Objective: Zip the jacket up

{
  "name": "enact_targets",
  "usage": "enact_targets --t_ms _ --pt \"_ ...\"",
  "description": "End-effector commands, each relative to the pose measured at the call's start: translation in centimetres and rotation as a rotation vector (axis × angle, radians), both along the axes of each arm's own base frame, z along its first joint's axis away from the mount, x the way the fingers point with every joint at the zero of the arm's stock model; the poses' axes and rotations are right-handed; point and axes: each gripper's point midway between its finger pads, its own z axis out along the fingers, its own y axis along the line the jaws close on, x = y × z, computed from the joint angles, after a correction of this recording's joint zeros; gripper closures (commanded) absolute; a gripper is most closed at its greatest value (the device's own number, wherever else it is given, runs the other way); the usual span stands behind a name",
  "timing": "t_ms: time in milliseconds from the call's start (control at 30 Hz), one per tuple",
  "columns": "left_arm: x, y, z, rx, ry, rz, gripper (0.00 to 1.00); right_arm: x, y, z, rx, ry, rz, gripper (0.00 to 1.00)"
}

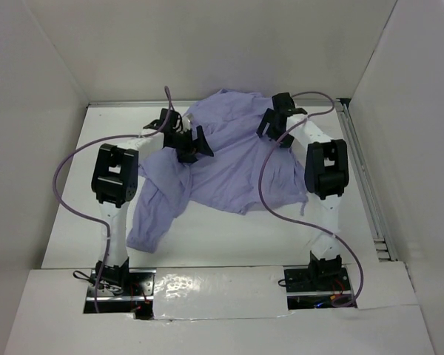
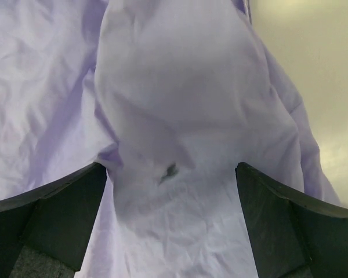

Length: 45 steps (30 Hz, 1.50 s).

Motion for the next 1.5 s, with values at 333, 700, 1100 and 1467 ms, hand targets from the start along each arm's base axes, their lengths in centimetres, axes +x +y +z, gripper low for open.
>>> enact_targets --t_ms 333,700,1100,1467 --pt "-9.8 2.4 10.6 -0.05 -0.144 0.051 0.01 -11.6 1.7 12.6 0.025 -0.258 0.193 0.0" --pt "-18.7 7.4 2.3 0.135 0.162 0.286 0.01 -22.9 -3.8 4.8 0.126 -0.075 -0.072 0.0" --pt "-15.9 6.3 4.0 0.096 0.068 0.206 0.01 -24.2 -12.0 1.3 0.09 -0.003 -0.343 0.04" --pt "-14.7 6.5 4.4 0.068 0.055 0.215 0.01 -19.8 -11.6 -0.2 0.131 0.003 -0.287 0.19"
